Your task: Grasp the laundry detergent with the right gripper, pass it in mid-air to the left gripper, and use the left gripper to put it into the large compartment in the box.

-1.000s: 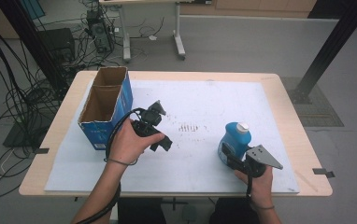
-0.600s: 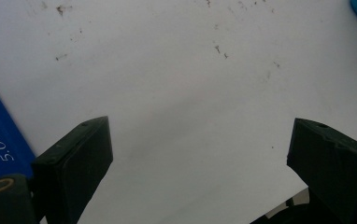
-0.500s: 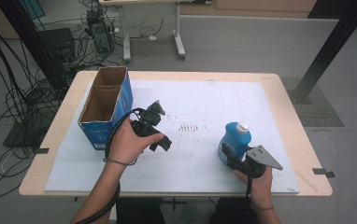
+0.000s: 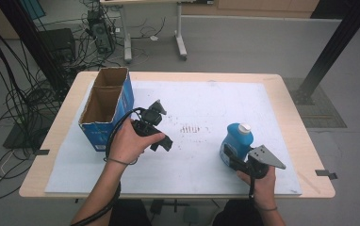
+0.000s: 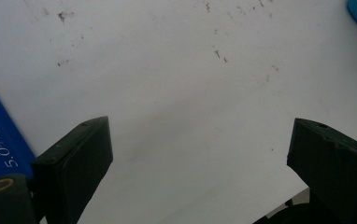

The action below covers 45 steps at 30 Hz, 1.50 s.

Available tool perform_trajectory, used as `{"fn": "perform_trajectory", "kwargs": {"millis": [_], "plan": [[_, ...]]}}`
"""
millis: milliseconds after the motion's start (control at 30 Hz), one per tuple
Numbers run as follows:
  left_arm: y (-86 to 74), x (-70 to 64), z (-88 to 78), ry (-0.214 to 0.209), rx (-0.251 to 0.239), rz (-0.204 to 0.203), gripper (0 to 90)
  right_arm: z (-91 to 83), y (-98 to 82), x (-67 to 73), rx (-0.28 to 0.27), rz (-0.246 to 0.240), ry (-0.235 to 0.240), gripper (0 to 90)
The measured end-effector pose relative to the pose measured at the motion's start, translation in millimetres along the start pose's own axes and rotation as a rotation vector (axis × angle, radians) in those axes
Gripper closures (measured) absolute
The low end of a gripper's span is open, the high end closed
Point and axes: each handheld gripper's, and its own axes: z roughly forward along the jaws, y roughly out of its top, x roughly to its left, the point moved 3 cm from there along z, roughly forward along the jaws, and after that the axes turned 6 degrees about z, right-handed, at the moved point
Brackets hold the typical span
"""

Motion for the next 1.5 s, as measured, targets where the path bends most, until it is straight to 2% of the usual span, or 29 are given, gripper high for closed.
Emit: {"fn": "perform_trajectory", "kwargs": {"millis": [33,100,200,233,333,433,467,567,667,700,733,767,800,833,933,1000,1033,1067,1100,1133,1167,1200,1233,1300,1333,1367,1433,1467,1500], "plan": [[2.2,-1.3,-2.0,-0.005,0.005,0.019,7.2,-0.4,2.9,-2.1,0.000,0.009,0.007,43.5],[3.1,-1.7,-2.8,-0.004,0.004,0.023,7.1,-1.6,8.0,-4.9,0.000,0.017,0.014,43.5],[6.6,-2.4,-7.9,-0.009,0.006,0.049,7.1,-2.7,12.9,-7.1,0.002,0.014,0.027,43.5],[9.2,-2.2,-13.3,-0.017,0.000,0.072,7.1,-3.7,18.7,-9.7,0.010,0.020,0.043,43.5],[11.1,-1.8,-17.4,-0.020,-0.004,0.092,7.0,-4.5,25.0,-12.9,0.022,0.019,0.061,43.5],[15.2,-0.8,-26.8,-0.047,-0.003,0.135,7.2,-5.6,35.4,-17.9,0.040,0.017,0.095,43.5],[15.2,-0.8,-26.8,-0.047,-0.003,0.135,7.2,-5.6,35.4,-17.9,0.040,0.017,0.095,43.5],[19.3,1.2,-35.8,-0.042,0.011,0.167,7.5,-5.6,48.3,-22.7,0.053,0.025,0.142,43.5],[23.2,3.1,-45.5,-0.060,0.001,0.188,7.8,-4.7,58.5,-27.1,0.063,0.011,0.175,43.5],[25.0,3.8,-50.1,-0.059,0.000,0.208,7.8,-4.3,61.5,-28.8,0.067,0.014,0.187,43.5],[25.0,3.8,-50.1,-0.059,0.000,0.208,7.8,-3.7,65.3,-31.2,0.071,0.020,0.206,43.5],[27.7,3.8,-56.9,-0.063,-0.005,0.234,7.8,-3.5,67.5,-32.5,0.073,0.026,0.218,43.4],[27.7,3.8,-56.9,-0.063,-0.005,0.234,7.8,-3.5,67.5,-32.5,0.073,0.026,0.218,43.4],[29.6,4.4,-64.1,-0.067,0.011,0.256,7.8,-2.7,73.6,-35.4,0.077,0.021,0.242,43.5],[30.9,4.8,-68.8,-0.066,0.010,0.278,7.8,-1.9,80.7,-37.5,0.079,0.004,0.263,43.4],[33.2,4.9,-75.2,-0.081,0.008,0.291,7.9,-1.5,90.2,-38.6,0.079,-0.004,0.314,43.5],[34.8,3.6,-80.5,-0.094,0.007,0.325,8.0,-1.4,92.5,-38.7,0.079,-0.003,0.329,43.5],[34.8,3.6,-80.5,-0.094,0.007,0.325,7.9,-1.4,92.5,-38.7,0.079,-0.003,0.329,43.5],[36.5,1.2,-84.5,-0.123,0.007,0.347,7.9,-0.6,98.1,-38.3,0.081,-0.005,0.382,43.4],[36.5,1.2,-84.5,-0.123,0.007,0.347,7.9,-0.6,98.1,-38.3,0.081,-0.005,0.382,43.4],[38.4,-1.0,-87.2,-0.125,0.008,0.374,7.9,0.5,102.9,-37.2,0.084,0.000,0.428,43.4],[38.4,-1.0,-87.2,-0.125,0.008,0.374,7.9,0.5,102.9,-37.2,0.084,0.000,0.428,43.4],[39.7,-3.3,-89.6,-0.128,0.007,0.409,8.0,1.0,107.6,-34.7,0.093,0.000,0.488,43.4],[41.6,-6.0,-93.2,-0.143,0.006,0.446,7.9,1.2,111.8,-31.2,0.097,-0.004,0.534,43.4],[41.6,-6.0,-93.2,-0.143,0.006,0.446,8.0,1.2,111.8,-31.2,0.097,-0.004,0.534,43.4],[43.2,-7.7,-96.4,-0.148,0.005,0.478,7.9,1.8,115.5,-28.0,0.107,-0.022,0.567,43.4],[44.3,-10.6,-99.9,-0.143,0.023,0.512,7.9,2.6,118.2,-25.3,0.117,-0.038,0.593,43.4],[44.3,-10.6,-99.9,-0.143,0.023,0.512,7.9,3.4,119.4,-24.0,0.123,-0.041,0.610,43.4],[44.8,-13.2,-102.2,-0.138,0.046,0.547,8.0,3.9,120.0,-23.2,0.124,-0.041,0.617,43.5]]}}
